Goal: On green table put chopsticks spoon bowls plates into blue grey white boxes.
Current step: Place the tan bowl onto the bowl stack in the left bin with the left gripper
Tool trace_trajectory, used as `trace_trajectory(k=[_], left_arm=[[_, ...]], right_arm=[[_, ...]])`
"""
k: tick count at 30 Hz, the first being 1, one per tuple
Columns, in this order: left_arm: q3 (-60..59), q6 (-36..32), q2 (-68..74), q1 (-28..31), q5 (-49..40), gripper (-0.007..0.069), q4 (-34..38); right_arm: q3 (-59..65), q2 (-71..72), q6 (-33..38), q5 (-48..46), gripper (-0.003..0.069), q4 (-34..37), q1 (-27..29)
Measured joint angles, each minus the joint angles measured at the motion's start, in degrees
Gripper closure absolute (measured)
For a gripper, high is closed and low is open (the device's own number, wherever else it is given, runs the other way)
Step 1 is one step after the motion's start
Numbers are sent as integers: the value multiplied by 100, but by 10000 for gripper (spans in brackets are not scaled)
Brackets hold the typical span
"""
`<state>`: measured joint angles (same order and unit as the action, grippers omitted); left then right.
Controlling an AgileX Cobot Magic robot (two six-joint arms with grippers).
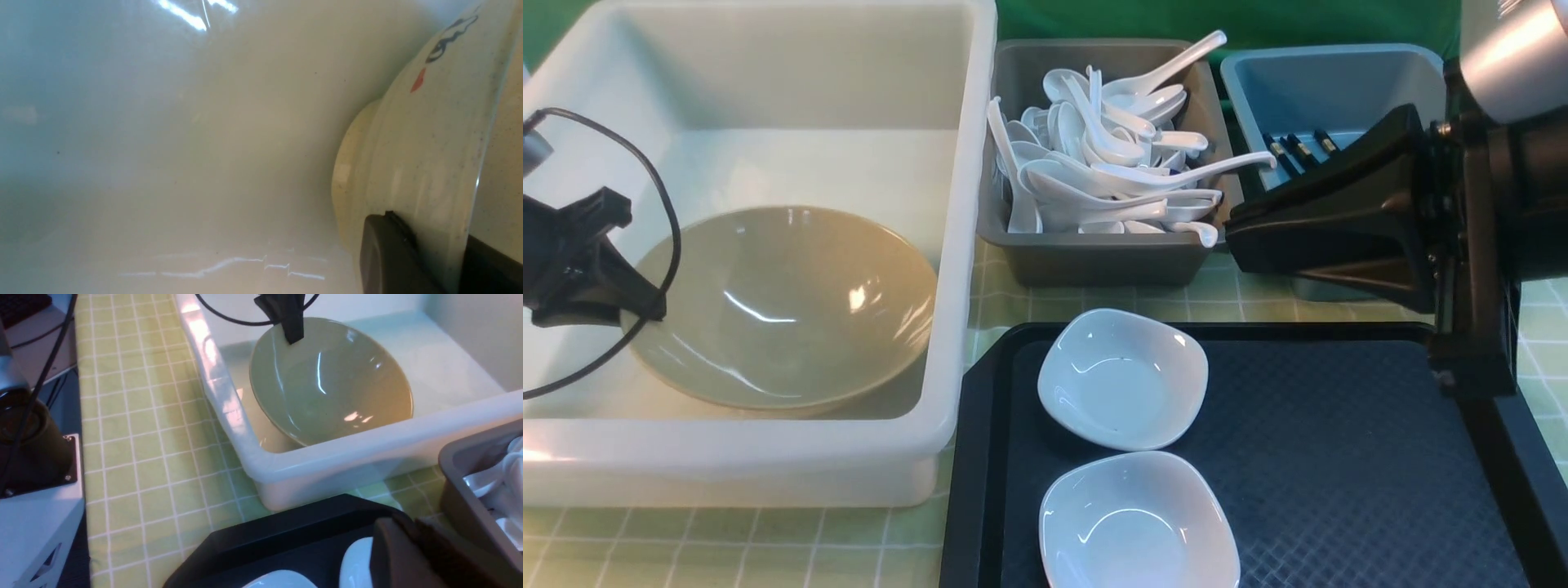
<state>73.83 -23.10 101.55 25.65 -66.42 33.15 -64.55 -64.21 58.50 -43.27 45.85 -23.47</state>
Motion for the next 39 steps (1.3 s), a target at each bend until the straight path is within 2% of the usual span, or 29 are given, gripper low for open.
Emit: trace_trajectory(k=[13,19,30,36,39], left_arm=[[6,136,0,-116,-18,608,-64],[26,534,52,-406,-18,608,-594],[26,902,53,-450,-18,598,-885],[26,1184,1,-450,112,512,-1106],[26,1265,-152,-450,163,400,-1148]], right_arm=[[0,6,182,220,581,0,0],[0,6,208,226,576,0,0],[0,6,226,237,562,-90,0],[0,6,226,336,557,-94,0],[0,6,228,419,554,-94,0]])
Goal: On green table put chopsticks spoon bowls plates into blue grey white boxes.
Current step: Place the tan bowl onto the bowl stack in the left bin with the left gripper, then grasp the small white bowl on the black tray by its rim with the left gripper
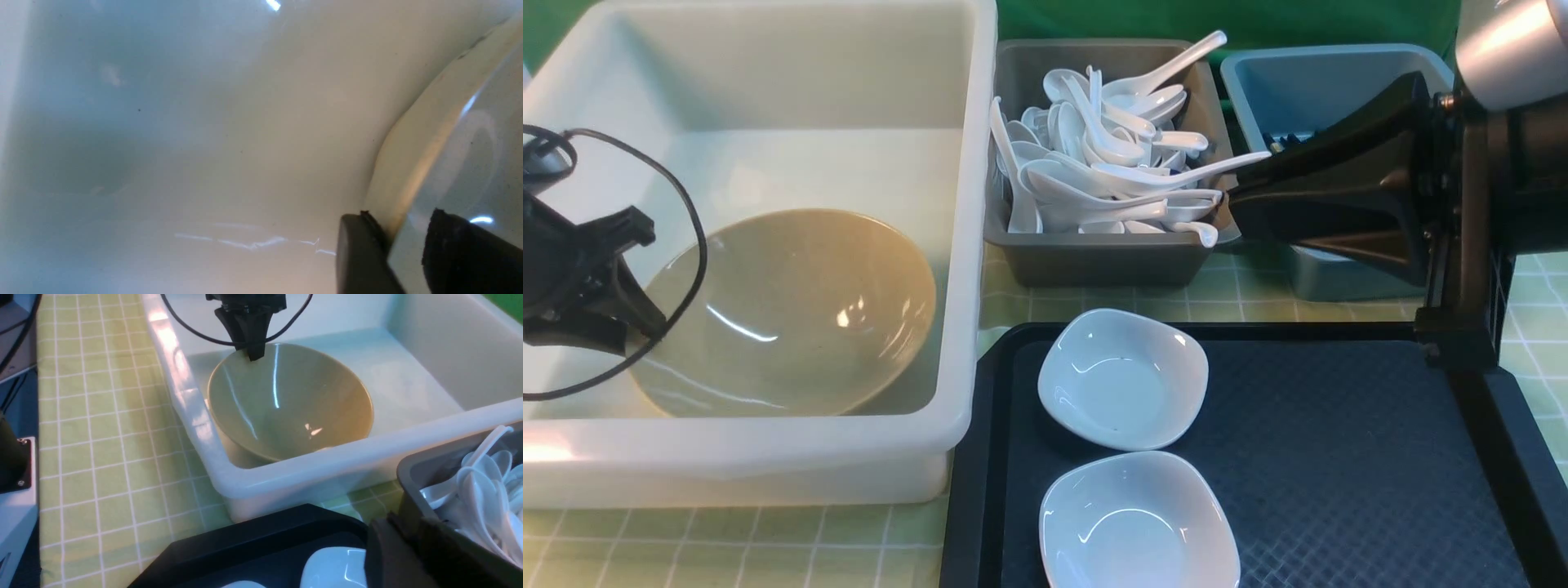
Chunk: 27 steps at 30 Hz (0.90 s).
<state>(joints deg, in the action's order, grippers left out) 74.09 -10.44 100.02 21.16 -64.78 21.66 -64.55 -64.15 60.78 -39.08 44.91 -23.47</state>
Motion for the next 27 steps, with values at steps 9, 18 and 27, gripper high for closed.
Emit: trace_trajectory(k=[9,18,27], left_arm=[[212,73,-574,0,-293,128,-225],[588,-533,-1822,-1204,-514,81,449],[528,-965,-1570,-4555,349,81,678]], right_arm=[[0,0,5,74,544,-7,0],[0,4,-1359,-448,528,-1230,0],[0,547,-2734,-678,510,-2271,0]])
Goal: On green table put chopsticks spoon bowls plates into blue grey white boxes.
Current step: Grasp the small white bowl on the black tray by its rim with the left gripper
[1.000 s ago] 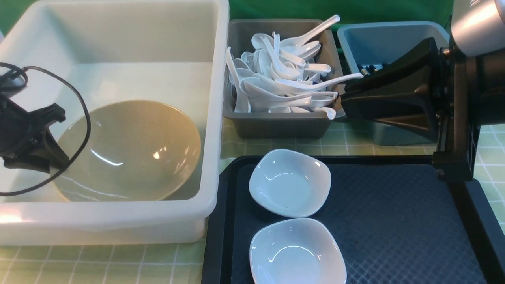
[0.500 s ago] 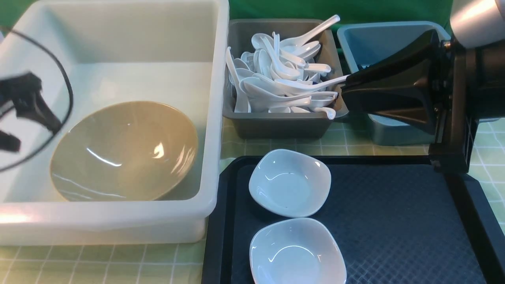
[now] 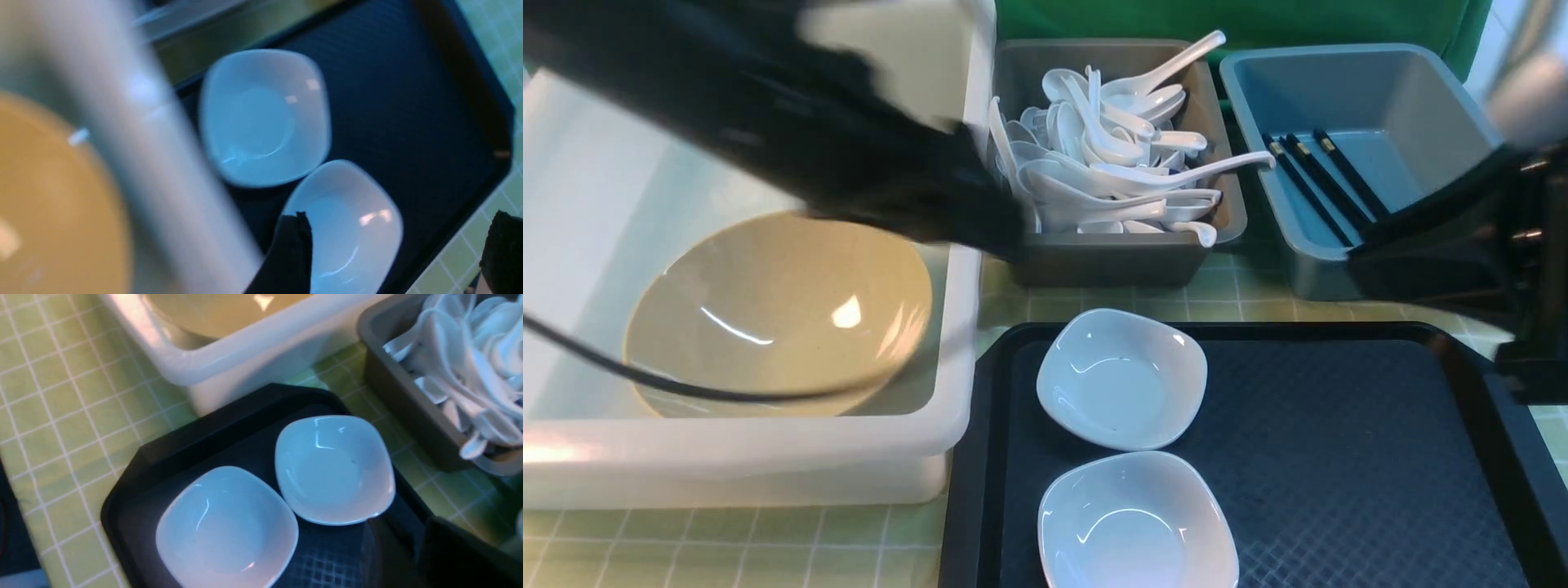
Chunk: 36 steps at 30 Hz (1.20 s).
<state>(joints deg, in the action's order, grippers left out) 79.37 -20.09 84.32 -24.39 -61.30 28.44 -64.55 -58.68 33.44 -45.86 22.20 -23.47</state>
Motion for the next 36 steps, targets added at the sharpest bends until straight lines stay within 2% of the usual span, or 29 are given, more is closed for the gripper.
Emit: trace_trajectory(k=[3,6,11,16,33,35,36], left_arm=[[362,189,786,-612,140,81,-305],[991,561,1570,-847,-191,81,-758],[2310,1497,2867,-921,-830,81,-1696],[2779,1890,3466,-921,-858,81,-2298],[2820,2262,4437,-915,-882,88,-2536],[2825,2230,4490,-915,-876,107,-2445],[2825,2225,4528,-915,-870,154,-2369]], right_arm=[[0,222,-184,-167,505,-6,0],[0,334,-203,-273,501,-18,0],[0,390,-207,-325,495,-146,0],[0,390,-331,-357,486,-185,0],[0,390,-356,-387,464,-192,0],[0,390,-356,-387,461,-192,0],[0,390,-356,-393,459,-192,0]])
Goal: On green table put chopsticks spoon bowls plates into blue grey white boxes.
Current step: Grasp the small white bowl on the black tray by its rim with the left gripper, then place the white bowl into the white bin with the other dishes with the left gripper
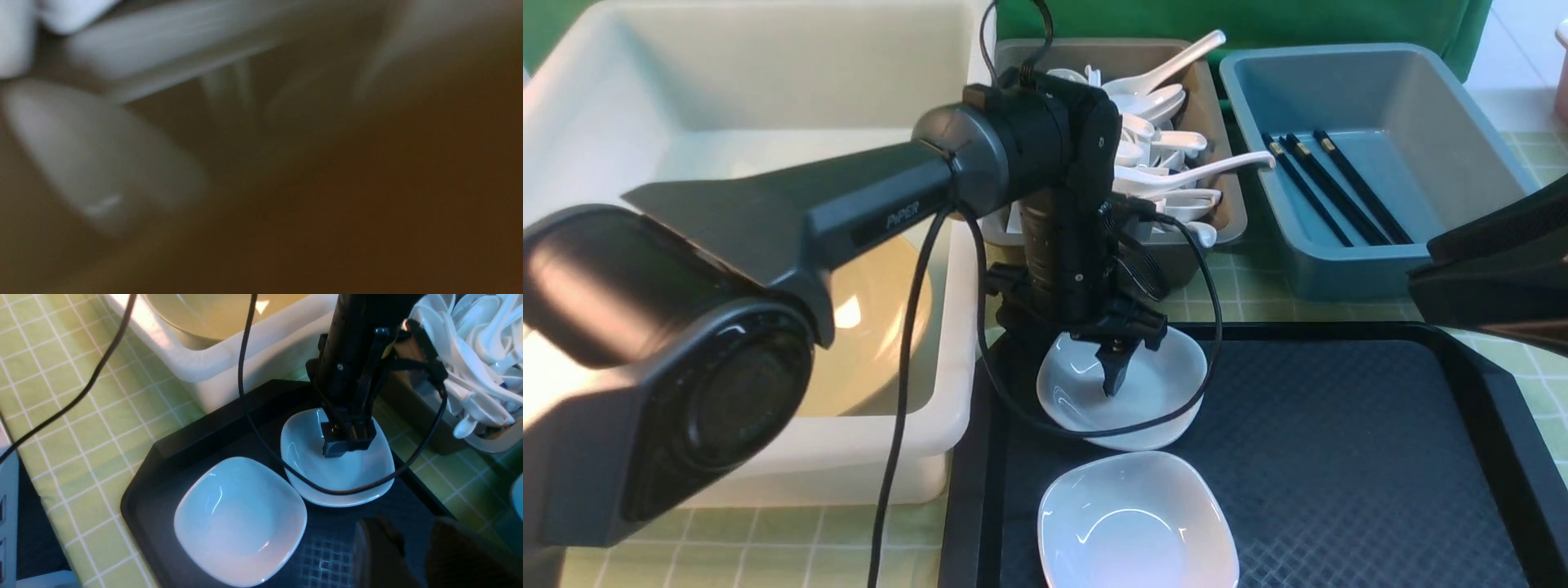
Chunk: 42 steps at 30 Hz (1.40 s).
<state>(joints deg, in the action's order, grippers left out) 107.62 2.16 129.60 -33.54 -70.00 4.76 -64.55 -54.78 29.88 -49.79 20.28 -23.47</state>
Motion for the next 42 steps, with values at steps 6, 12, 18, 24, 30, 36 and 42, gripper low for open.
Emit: trace_trajectory(k=[6,12,18,24,30,36,42], left_arm=[[52,-55,22,18,12,506,107],[77,-216,-132,31,-1,561,415],[55,-689,-766,31,-7,612,761],[55,-972,-1747,328,-67,612,915],[-64,-1306,-3114,1591,-130,612,1601],[-1486,-1823,-4268,3631,-130,612,2332],[-2840,-2245,-4742,5976,-105,612,2572]], right_arm=[[0,0,0,-5,453,0,0],[0,0,0,-5,448,0,0],[0,0,0,6,444,0,0],[0,0,112,103,446,49,0],[-248,-263,944,182,597,892,0],[-901,-1002,1188,125,636,1102,-57],[-1511,-1707,1464,279,636,1167,-826]])
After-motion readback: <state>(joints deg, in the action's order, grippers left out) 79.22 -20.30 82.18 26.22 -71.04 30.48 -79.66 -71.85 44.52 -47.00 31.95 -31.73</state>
